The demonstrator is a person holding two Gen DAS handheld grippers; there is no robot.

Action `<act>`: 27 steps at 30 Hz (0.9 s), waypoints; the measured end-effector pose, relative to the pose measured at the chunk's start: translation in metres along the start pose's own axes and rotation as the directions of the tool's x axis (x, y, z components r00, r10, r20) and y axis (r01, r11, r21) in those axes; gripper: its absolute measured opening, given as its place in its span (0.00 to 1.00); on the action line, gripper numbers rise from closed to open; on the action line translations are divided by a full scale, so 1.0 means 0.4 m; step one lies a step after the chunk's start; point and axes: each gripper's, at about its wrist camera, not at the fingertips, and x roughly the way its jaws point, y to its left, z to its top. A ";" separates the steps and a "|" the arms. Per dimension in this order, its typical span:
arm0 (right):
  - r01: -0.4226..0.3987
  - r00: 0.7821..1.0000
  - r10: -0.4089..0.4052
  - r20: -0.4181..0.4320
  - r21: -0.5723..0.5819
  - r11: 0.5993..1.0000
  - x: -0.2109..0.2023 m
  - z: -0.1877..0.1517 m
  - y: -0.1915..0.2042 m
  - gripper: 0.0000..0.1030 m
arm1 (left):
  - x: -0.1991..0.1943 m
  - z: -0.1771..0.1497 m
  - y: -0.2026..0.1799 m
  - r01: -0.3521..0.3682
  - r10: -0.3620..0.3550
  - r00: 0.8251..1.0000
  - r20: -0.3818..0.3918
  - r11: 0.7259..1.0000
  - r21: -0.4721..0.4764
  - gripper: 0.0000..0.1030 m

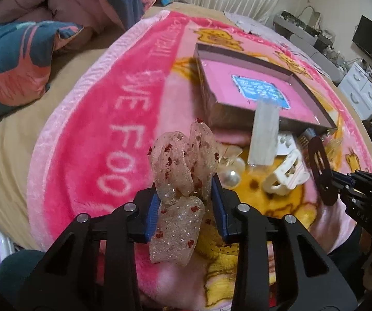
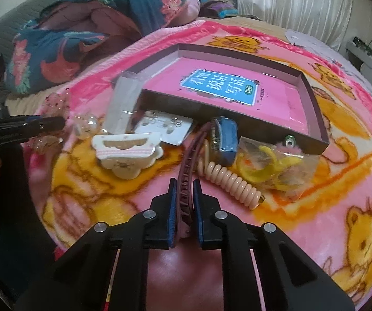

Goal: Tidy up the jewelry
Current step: 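Grasp the sheer red-dotted bow with the left tool while the right tool grasps the brown claw clip, then carry the bow with the left tool over the box while the right tool carries the brown clip there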

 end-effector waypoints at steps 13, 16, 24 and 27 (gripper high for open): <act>-0.061 0.989 0.042 0.144 0.133 0.989 -0.144 -0.016 -0.072 0.11 | -0.035 0.087 -0.094 0.060 -0.063 0.995 0.076 0.998 0.034 0.26; -0.047 0.984 0.019 0.176 0.161 0.986 -0.172 -0.016 -0.104 0.11 | -0.035 0.112 -0.129 0.077 -0.081 0.992 0.092 0.996 0.054 0.26; -0.010 0.973 -0.045 0.227 0.236 0.972 -0.220 -0.017 -0.194 0.11 | -0.018 0.184 -0.203 0.116 -0.126 0.984 0.123 0.990 0.085 0.26; 0.001 0.968 -0.063 0.242 0.250 0.968 -0.233 -0.011 -0.216 0.11 | -0.006 0.207 -0.228 0.132 -0.143 0.981 0.128 0.987 0.095 0.26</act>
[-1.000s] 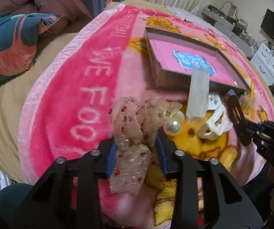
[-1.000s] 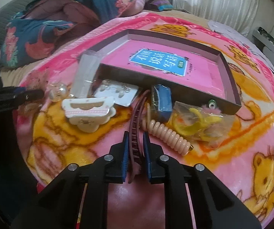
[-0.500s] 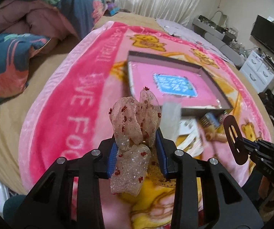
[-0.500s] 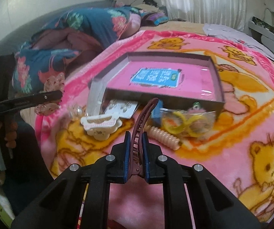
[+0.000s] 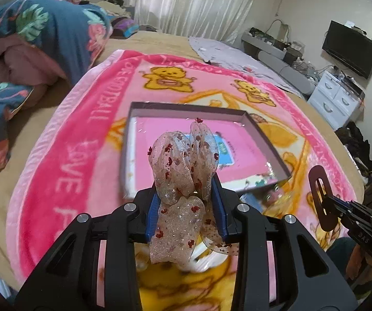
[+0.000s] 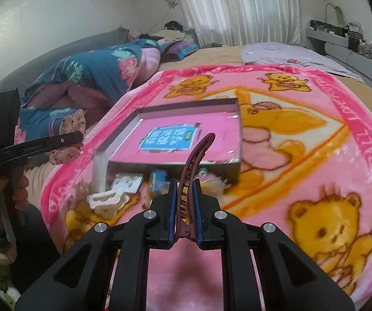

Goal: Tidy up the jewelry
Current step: 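Carry the bow with the left tool over the box while the right tool carries the brown clip there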

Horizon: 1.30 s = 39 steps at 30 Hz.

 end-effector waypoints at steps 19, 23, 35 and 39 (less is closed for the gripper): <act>0.029 0.998 -0.029 0.060 -0.008 1.000 0.076 0.149 -0.046 0.11 | 0.189 0.131 0.023 0.037 -0.039 0.999 -0.030 0.998 -0.060 0.28; 0.029 0.998 -0.029 0.054 0.000 1.000 0.130 0.181 -0.045 0.11 | 0.233 0.133 0.048 0.034 -0.038 0.997 -0.062 0.998 -0.061 0.28; 0.055 0.998 -0.055 -0.008 0.030 0.998 0.286 0.220 -0.053 0.11 | 0.283 0.117 0.074 0.010 -0.016 0.992 -0.123 0.999 -0.054 0.36; 0.073 0.997 -0.072 -0.030 0.021 0.997 0.316 0.203 -0.062 0.11 | 0.279 0.119 0.085 0.009 -0.017 0.993 -0.120 0.998 -0.064 0.47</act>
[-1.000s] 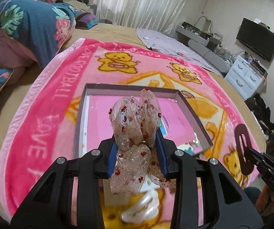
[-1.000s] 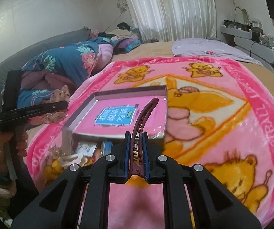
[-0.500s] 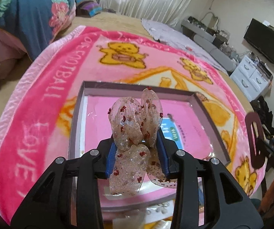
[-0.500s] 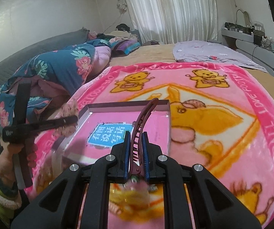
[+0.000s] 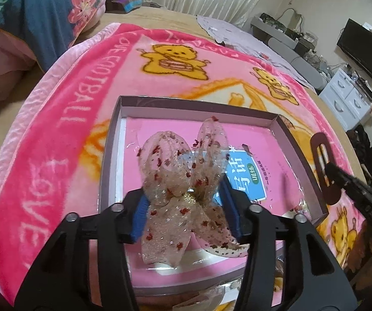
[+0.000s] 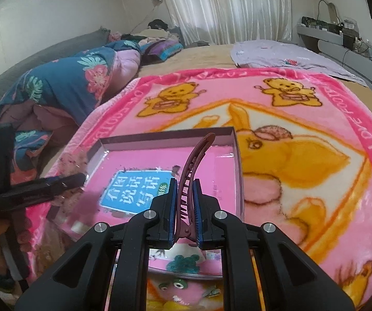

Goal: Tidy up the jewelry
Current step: 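Carry the bow with the left tool over the box while the right tool carries the brown clip there, then drop the bow in the box with the left tool while the right tool releases the clip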

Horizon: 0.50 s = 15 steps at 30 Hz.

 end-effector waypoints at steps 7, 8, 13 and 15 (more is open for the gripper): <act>0.022 0.999 -0.022 -0.043 -0.002 1.000 0.037 -0.027 -0.018 0.11 | -0.024 0.005 0.019 -0.010 0.010 1.000 0.022 1.000 -0.015 0.62; 0.022 0.999 -0.022 -0.046 -0.005 1.000 0.039 -0.030 -0.018 0.11 | -0.026 0.006 0.022 -0.013 0.014 1.000 0.025 1.000 -0.017 0.64; 0.027 0.997 -0.028 -0.077 -0.009 1.000 0.057 -0.043 -0.020 0.11 | -0.063 0.009 0.044 -0.031 0.033 0.998 0.060 0.999 -0.037 0.73; 0.036 0.995 -0.036 -0.093 -0.007 0.999 0.064 -0.049 -0.022 0.11 | -0.081 0.008 0.050 -0.039 0.042 0.997 0.072 0.998 -0.042 0.78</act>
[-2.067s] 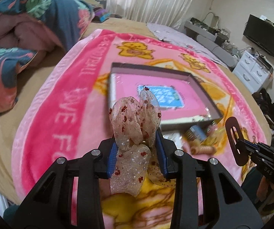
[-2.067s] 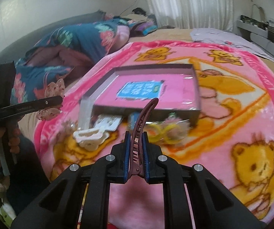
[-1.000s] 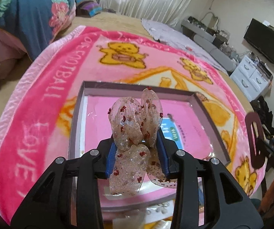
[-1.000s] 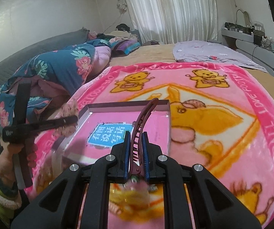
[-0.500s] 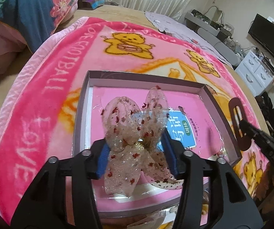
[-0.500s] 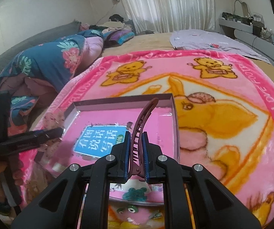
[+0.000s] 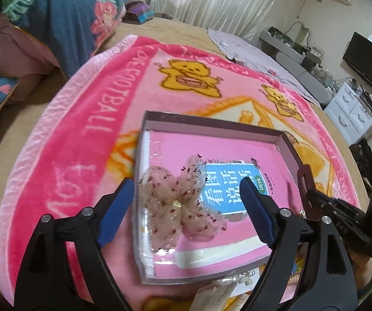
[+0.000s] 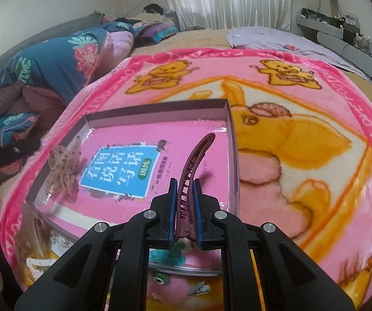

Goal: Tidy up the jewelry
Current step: 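Drop the bow in the box with the left tool while the right tool releases the clip, then withdraw both tools from the box toward the remaining accessories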

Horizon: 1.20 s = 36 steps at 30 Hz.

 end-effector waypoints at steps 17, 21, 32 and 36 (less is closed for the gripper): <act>-0.013 0.998 0.012 0.054 0.020 1.000 -0.072 -0.018 -0.004 0.46 | -0.121 -0.016 0.010 -0.009 0.011 0.997 0.082 1.000 -0.025 0.87; 0.003 0.993 -0.006 0.118 0.026 1.000 -0.135 -0.026 -0.001 0.71 | -0.157 -0.023 -0.001 0.006 -0.003 0.995 0.100 1.000 -0.025 0.91; 0.022 0.971 -0.014 0.237 -0.030 0.999 -0.288 -0.047 0.048 0.91 | -0.253 -0.053 -0.028 0.021 -0.018 0.988 0.155 1.000 -0.017 0.91; 0.014 0.967 -0.003 0.254 -0.038 0.999 -0.327 -0.052 0.060 0.92 | -0.285 -0.066 -0.027 0.024 -0.021 0.985 0.172 1.000 -0.019 0.91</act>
